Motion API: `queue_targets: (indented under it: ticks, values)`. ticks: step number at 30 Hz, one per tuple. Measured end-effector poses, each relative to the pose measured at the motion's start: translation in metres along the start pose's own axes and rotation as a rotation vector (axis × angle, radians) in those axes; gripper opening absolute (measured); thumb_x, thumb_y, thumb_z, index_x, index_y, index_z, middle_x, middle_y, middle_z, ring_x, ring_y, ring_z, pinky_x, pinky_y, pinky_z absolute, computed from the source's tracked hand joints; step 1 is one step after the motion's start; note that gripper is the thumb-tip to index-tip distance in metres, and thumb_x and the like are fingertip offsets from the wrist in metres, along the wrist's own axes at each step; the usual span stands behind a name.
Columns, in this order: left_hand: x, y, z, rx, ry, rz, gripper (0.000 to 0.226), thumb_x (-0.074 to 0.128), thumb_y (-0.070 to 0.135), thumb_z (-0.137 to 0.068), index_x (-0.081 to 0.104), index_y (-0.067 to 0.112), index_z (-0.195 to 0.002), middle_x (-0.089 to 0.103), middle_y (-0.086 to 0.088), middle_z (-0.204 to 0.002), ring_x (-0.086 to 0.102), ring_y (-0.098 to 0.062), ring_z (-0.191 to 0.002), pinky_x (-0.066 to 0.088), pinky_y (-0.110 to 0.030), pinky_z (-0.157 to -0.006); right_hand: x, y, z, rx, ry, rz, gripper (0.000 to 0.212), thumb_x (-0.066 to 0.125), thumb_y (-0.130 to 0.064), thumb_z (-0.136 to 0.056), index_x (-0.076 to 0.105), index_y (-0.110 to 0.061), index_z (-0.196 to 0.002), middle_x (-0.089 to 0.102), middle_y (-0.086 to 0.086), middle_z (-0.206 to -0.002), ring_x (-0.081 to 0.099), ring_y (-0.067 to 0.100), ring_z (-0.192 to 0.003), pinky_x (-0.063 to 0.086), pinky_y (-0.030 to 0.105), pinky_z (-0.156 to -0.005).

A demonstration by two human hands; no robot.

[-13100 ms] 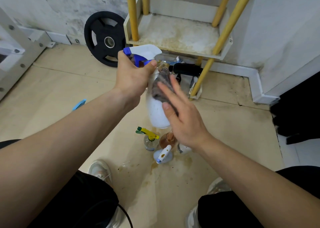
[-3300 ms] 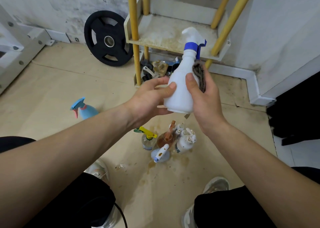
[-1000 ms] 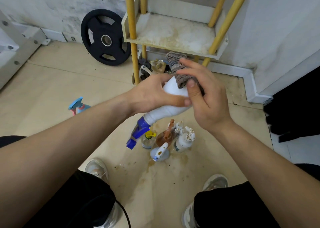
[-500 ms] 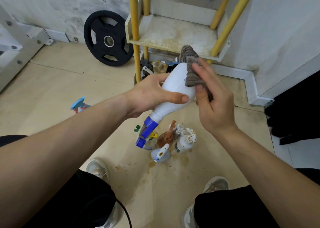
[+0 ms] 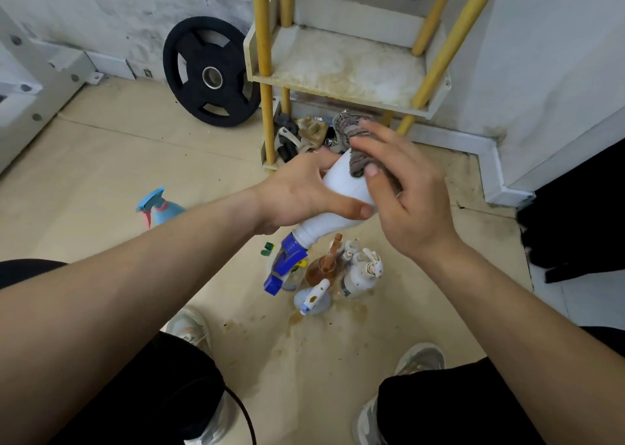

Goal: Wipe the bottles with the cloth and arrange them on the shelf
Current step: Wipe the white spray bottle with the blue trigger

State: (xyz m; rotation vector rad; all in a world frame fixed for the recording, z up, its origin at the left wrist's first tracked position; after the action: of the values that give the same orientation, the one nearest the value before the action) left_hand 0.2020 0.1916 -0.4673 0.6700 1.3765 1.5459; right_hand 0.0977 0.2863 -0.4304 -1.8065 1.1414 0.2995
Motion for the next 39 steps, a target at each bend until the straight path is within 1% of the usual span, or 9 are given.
queue_targets:
  ticks: [3,5,7,11,14,19,27,35,39]
  values:
    - [0.000,-0.004,0.001,-0.037,0.006,0.089,0.035,0.087,0.011,-0.074,0.071,0.014,-0.105,0.075,-0.005,-0.097,0.074,-0.017,-0.087,0.058,-0.026,-0.069,0.003,-0.005,0.008,-0.158,0.022,0.141,0.034,0.051,-0.007,-0.100,0.066,-0.001,-0.129,0.057,0.015,-0.144,0.055,0.027,-0.134,0.046,0.044,-0.110]
    - [-0.004,-0.007,0.000,-0.045,0.041,0.120,0.042,0.087,0.012,-0.074,0.070,0.013,-0.112,0.075,-0.006,-0.104,0.074,-0.019,-0.091,0.058,-0.026,-0.071,0.004,0.001,0.011,-0.086,0.041,0.088,0.033,0.052,-0.006,-0.101,0.065,-0.003,-0.132,0.055,0.013,-0.147,0.052,0.023,-0.137,0.044,0.037,-0.113]
    - [-0.008,-0.010,0.000,-0.055,0.074,0.120,0.049,0.089,0.016,-0.072,0.070,0.016,-0.117,0.074,-0.006,-0.108,0.073,-0.022,-0.097,0.060,-0.030,-0.075,0.004,0.010,0.013,0.095,0.084,-0.063,0.033,0.050,-0.011,-0.104,0.064,-0.011,-0.134,0.059,0.004,-0.144,0.055,0.015,-0.133,0.047,0.031,-0.108]
    - [-0.010,-0.006,0.002,-0.005,0.075,-0.011,0.066,0.092,0.023,-0.069,0.066,0.028,-0.129,0.072,0.008,-0.112,0.067,-0.008,-0.103,0.059,-0.025,-0.081,0.010,0.034,0.015,0.652,0.160,-0.614,0.027,0.043,-0.030,-0.105,0.070,-0.027,-0.111,0.070,-0.009,-0.095,0.067,0.011,-0.078,0.053,0.033,-0.059]
    - [-0.006,0.001,0.004,0.043,0.025,-0.215,0.073,0.093,0.030,-0.068,0.062,0.034,-0.133,0.066,0.011,-0.119,0.061,-0.008,-0.110,0.054,-0.025,-0.087,0.016,0.042,0.016,0.842,0.035,-0.804,0.035,0.037,-0.025,-0.109,0.071,-0.023,-0.115,0.075,0.002,-0.108,0.071,0.018,-0.094,0.053,0.031,-0.060]
    - [0.003,0.000,0.001,0.012,-0.008,-0.469,0.060,0.094,0.038,-0.062,0.064,0.033,-0.113,0.066,0.014,-0.101,0.062,-0.009,-0.096,0.047,-0.019,-0.072,0.011,0.033,-0.006,0.551,-0.172,-0.573,0.031,0.045,-0.013,-0.095,0.075,-0.019,-0.095,0.076,-0.006,-0.100,0.069,0.006,-0.097,0.052,0.020,-0.078]
    - [-0.006,-0.004,-0.003,-0.042,0.089,-0.395,0.037,0.091,0.018,-0.068,0.058,0.031,-0.079,0.058,0.016,-0.069,0.053,0.014,-0.055,0.039,-0.005,-0.055,0.017,-0.003,0.005,-0.097,-0.263,0.126,0.032,0.053,-0.022,-0.094,0.076,-0.013,-0.115,0.070,0.004,-0.129,0.054,0.023,-0.133,0.037,0.038,-0.118]
    - [-0.001,-0.004,-0.003,-0.037,0.065,-0.539,0.053,0.093,0.037,-0.060,0.069,0.025,-0.106,0.065,0.011,-0.086,0.061,-0.004,-0.078,0.044,-0.013,-0.057,0.008,0.023,0.004,0.107,-0.200,-0.009,0.032,0.055,-0.024,-0.099,0.073,-0.015,-0.123,0.070,0.000,-0.129,0.059,0.014,-0.127,0.047,0.045,-0.107]
    - [-0.007,-0.004,-0.005,-0.050,0.103,-0.512,0.048,0.089,0.046,-0.053,0.065,0.024,-0.089,0.064,0.007,-0.076,0.058,-0.013,-0.069,0.047,-0.017,-0.064,0.018,-0.006,0.014,-0.190,-0.176,0.206,0.031,0.056,-0.020,-0.097,0.073,-0.009,-0.122,0.069,0.009,-0.131,0.057,0.025,-0.128,0.038,0.036,-0.117]
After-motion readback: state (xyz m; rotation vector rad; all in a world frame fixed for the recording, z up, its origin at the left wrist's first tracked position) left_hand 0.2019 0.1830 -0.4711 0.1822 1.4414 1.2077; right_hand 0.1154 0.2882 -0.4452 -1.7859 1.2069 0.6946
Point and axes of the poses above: each hand's wrist, its own z-axis away from the middle knuckle, its own x-axis out of the palm, y = z × x, the point moved 6 cm from there along -z, towards the middle knuckle
